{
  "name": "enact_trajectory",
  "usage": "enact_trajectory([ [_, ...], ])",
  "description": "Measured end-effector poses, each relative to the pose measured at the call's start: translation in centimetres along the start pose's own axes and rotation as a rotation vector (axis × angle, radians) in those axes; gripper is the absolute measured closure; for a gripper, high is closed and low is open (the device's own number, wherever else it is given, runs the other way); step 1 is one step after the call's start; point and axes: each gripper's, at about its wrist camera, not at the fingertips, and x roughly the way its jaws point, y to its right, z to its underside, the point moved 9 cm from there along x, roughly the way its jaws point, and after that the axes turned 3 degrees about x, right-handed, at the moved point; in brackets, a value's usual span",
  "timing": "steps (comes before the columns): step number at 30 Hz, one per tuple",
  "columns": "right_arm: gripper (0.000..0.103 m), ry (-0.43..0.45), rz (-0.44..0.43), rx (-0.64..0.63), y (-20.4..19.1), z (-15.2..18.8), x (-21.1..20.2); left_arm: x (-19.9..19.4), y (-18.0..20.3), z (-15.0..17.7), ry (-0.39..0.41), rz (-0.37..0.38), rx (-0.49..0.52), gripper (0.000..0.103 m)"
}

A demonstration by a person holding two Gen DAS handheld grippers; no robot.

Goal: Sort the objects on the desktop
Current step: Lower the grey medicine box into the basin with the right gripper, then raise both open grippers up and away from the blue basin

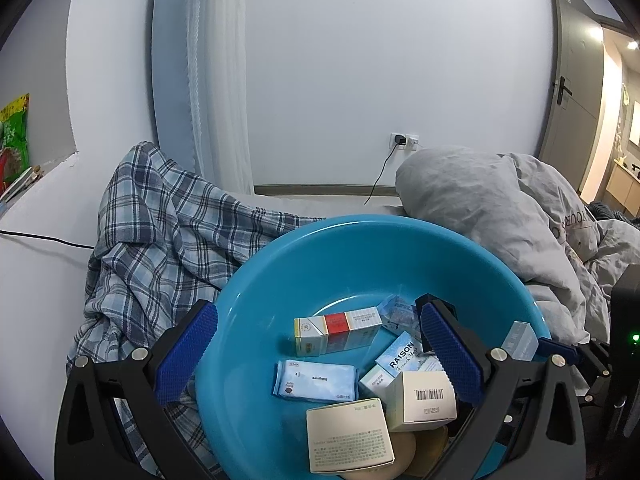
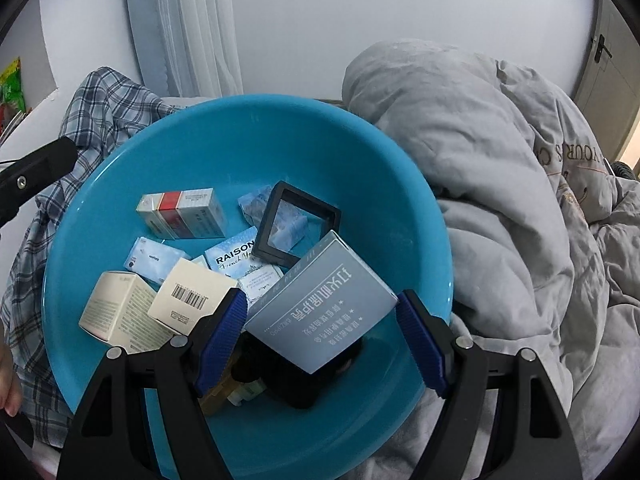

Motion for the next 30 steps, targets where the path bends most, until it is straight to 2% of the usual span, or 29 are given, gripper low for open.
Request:
enact_trajectory([
  [17, 0.027, 0.003, -0.005, 0.007, 0.0, -0.3, 0.0, -0.5, 0.4, -0.3, 0.016, 0.007, 0.008, 0.0],
  [30, 0.024, 0.098, 0.009, 0.013, 0.3, -2.2, -3.2, -2.2, -0.1, -1.4, 0.029, 0.005, 0.002, 0.0],
])
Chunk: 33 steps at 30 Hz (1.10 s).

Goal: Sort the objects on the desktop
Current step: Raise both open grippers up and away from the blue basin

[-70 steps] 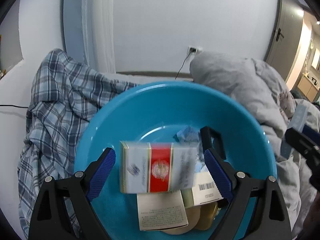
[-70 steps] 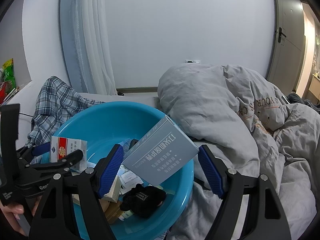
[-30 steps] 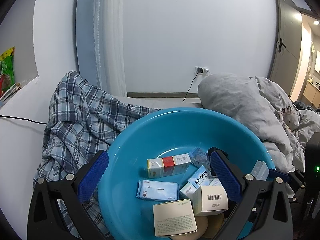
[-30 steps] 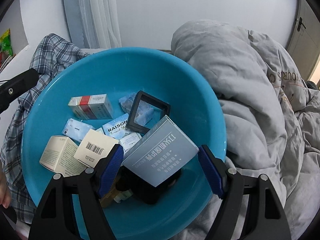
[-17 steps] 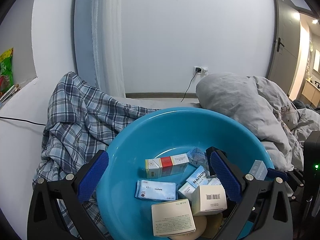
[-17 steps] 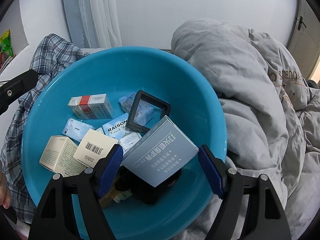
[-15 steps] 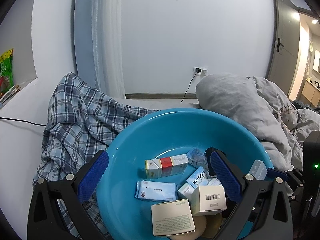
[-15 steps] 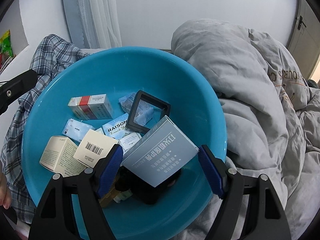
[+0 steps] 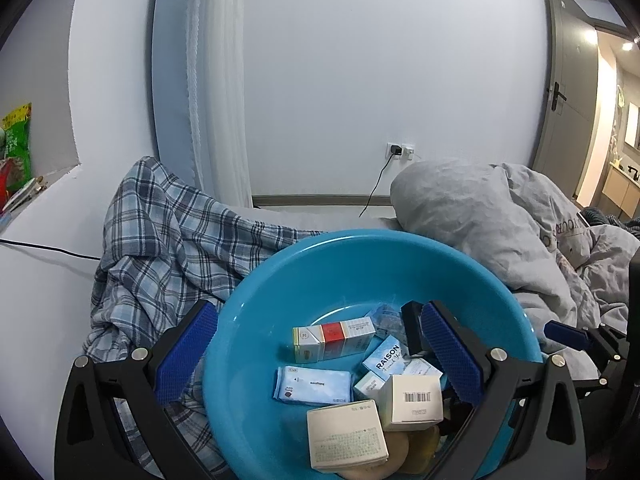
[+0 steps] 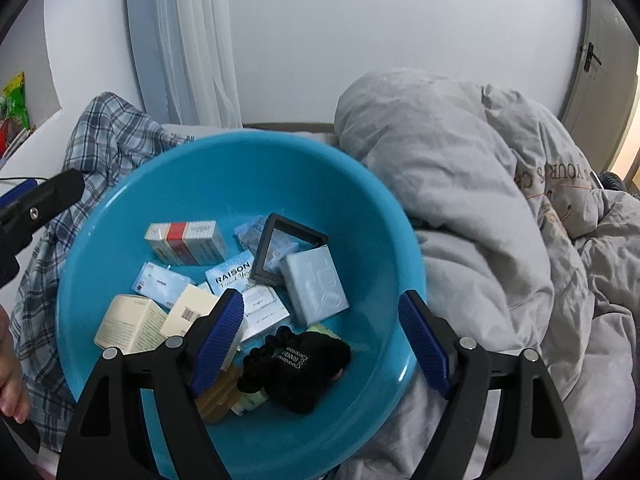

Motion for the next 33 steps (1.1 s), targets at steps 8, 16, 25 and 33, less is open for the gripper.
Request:
enact_trajectory([
  [8, 0.024, 0.088, -0.025, 0.006, -0.4, -1.9, -4.2, -5.9, 0.1, -2.9, 0.107, -0.008, 0.021, 0.0],
  [16, 0.017, 0.247, -0.063, 0.04, -0.5, -4.6, -11.6, -12.2, -0.3, -5.5, 0.226, -0.042, 0.016, 0.0],
  [25, 0.015, 0.377, -0.101, 0.096, -0.3, -5.9, -20.0, -21.1, -0.6, -7.1, 0.336, -0.098, 0.025, 0.0],
  [33, 0.004, 0.602, -0.072, 0.092, 0.0, -6.1, -29.3, -28.5, -1.9, -8.1, 0.434, 0.018, -0.071, 0.0],
])
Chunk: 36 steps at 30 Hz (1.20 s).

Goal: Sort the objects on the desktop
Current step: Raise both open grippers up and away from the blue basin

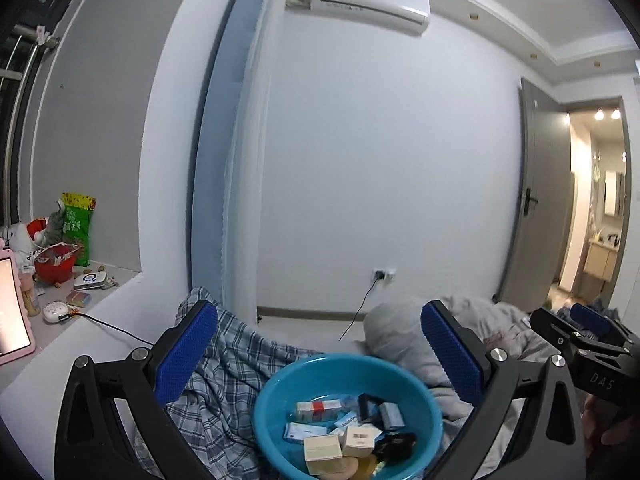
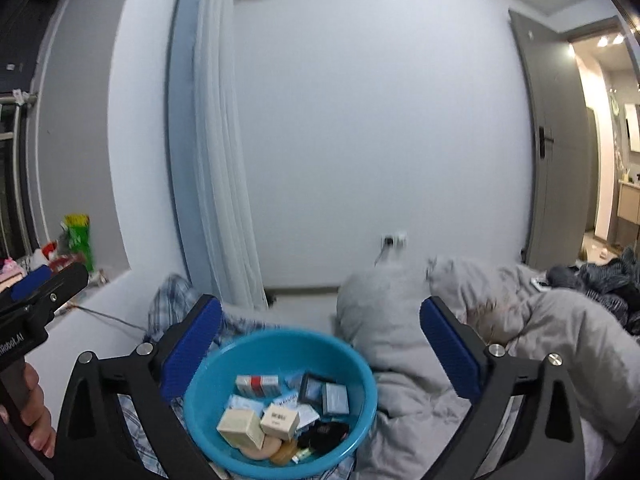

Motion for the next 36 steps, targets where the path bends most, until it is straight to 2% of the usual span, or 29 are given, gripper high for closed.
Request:
enact_trajectory([
  [7, 0.004, 0.08, -0.006, 0.013, -0.1, -1.5, -3.2, -2.7, -0.9, -1.4, 0.064, -0.046, -0.001, 0.0],
  [10, 0.001, 0.089, 0.009, -0.006, -0.3, -1.5, -3.4, -2.1, -0.8, -1.2, 0.05, -0.064, 0.021, 0.0],
  [13, 0.001, 0.066, 0.012, -0.007, -0.2, -1.0, -2.4, -0.1, -0.6, -0.1, 0.008, -0.072, 0.033, 0.0],
  [17, 0.001, 0.005, 0.046, 0.012, 0.8, 0.1, -0.3, 3.3, -0.8, 2.1, -0.101, -0.077, 0.019, 0.0],
  [19, 0.001, -0.031, 0.026, 0.042, 1.3, 0.7, 0.5, 4.1, -1.0, 2.7, -0.127, -0.065, 0.0, 0.0],
  [22, 0.001, -0.056, 0.004, 0.069, 1.5, 1.2, 1.1, 4.6, -1.4, 3.0, -0.136, -0.06, -0.017, 0.0],
  [26, 0.001, -0.088, 0.014, 0.025, 1.2, 1.9, 1.7, 5.3, -1.7, 3.6, -0.158, -0.077, -0.011, 0.0],
  [32, 0.001, -0.136, -0.028, 0.019, 0.3, 2.8, 1.8, 5.5, -1.5, 4.1, -0.188, -0.08, -0.003, 0.0],
  [36, 0.001, -0.169, -0.032, 0.022, -0.1, 3.8, 1.7, 5.4, -1.2, 5.2, -0.218, -0.06, -0.011, 0.0],
])
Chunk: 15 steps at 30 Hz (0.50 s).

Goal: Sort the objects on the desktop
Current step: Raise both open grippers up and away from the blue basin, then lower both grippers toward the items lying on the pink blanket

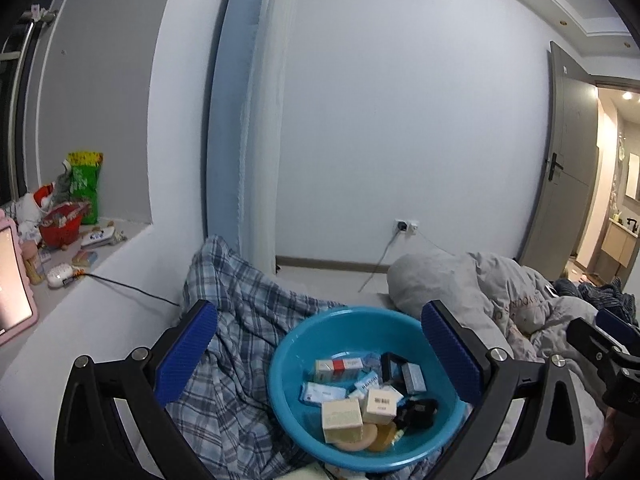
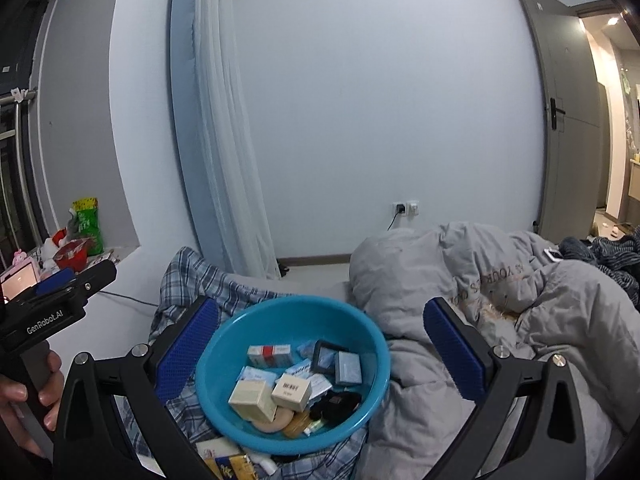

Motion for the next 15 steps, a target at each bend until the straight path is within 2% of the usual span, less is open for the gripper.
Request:
enact_trajectory([
  [5, 0.001, -0.012, 0.001, 0.005, -0.3, 0.4, -0.3, -0.3, 0.8, 1.4, -0.038, 0.013, 0.023, 0.0],
  [10, 0.001, -0.102, 0.01, 0.016, -0.8, 2.4, -0.1, -0.6, 1.9, 3.5, -0.088, 0.016, 0.084, 0.0],
  [15, 0.001, -0.152, 0.044, -0.021, -1.0, 4.5, 0.1, -0.6, 2.7, 5.6, -0.131, 0.03, 0.119, 0.0],
])
